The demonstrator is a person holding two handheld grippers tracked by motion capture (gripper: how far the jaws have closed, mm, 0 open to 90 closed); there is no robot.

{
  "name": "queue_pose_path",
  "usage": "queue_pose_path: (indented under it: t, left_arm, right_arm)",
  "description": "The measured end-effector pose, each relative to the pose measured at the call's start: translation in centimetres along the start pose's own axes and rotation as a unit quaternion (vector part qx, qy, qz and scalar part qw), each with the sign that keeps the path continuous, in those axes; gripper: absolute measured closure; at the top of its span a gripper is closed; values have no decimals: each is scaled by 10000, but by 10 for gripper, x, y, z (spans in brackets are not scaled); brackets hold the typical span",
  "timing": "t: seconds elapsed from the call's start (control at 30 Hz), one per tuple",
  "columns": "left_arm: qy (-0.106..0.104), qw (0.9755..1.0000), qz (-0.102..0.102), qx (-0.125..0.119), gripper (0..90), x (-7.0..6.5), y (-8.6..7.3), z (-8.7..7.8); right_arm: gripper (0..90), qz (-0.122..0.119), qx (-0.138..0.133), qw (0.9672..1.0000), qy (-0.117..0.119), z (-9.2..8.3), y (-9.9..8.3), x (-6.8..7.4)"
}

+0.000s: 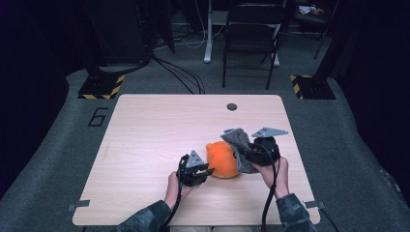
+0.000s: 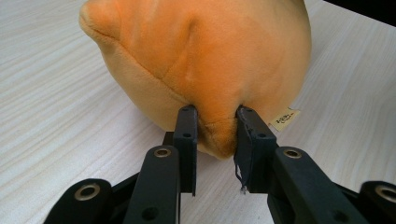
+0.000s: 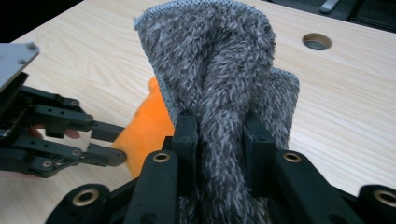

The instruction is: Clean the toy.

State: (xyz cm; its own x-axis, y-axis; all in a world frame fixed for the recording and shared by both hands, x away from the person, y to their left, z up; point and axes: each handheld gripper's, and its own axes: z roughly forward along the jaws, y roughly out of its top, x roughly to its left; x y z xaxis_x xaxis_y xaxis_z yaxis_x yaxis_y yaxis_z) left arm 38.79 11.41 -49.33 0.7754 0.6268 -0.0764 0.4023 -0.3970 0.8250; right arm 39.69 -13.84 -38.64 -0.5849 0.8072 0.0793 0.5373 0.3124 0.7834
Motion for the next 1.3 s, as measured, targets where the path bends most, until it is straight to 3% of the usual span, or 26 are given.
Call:
queue_pose_path:
  t: [0.43, 0.47, 0.53, 0.67, 0.83, 0.93, 1.17, 1.3]
  left_arm:
    - [-21, 9997, 79, -246, 733, -1, 1, 0]
    - [-39, 9996, 14, -279, 735, -3, 1, 0]
    - [-38, 9994, 124, -306, 741, -3, 2, 0]
    - [-108, 9995, 137, -269, 760, -6, 3, 1]
    - [-102, 9996, 128, -242, 780, -6, 2, 2]
    - [-148, 9995, 96, -250, 787, -6, 2, 3]
    - [-135, 9994, 154, -263, 787, -6, 2, 3]
    - [-143, 9994, 154, -269, 784, -6, 2, 3]
  right_arm:
    - [708, -257, 159, 9994, 184, 36, 16, 34]
    - [707, -285, 194, 9992, 204, 38, 16, 36]
    - [704, -309, 261, 9989, 243, 45, 15, 40]
    - [706, -488, 479, 9976, 53, 60, 6, 46]
    - [712, -728, 515, 9959, -134, 64, 2, 47]
    - [715, -746, 511, 9958, -175, 63, 2, 46]
    - [716, -673, 488, 9961, -308, 55, 1, 37]
    - [717, -430, 451, 9972, -413, 47, -3, 22]
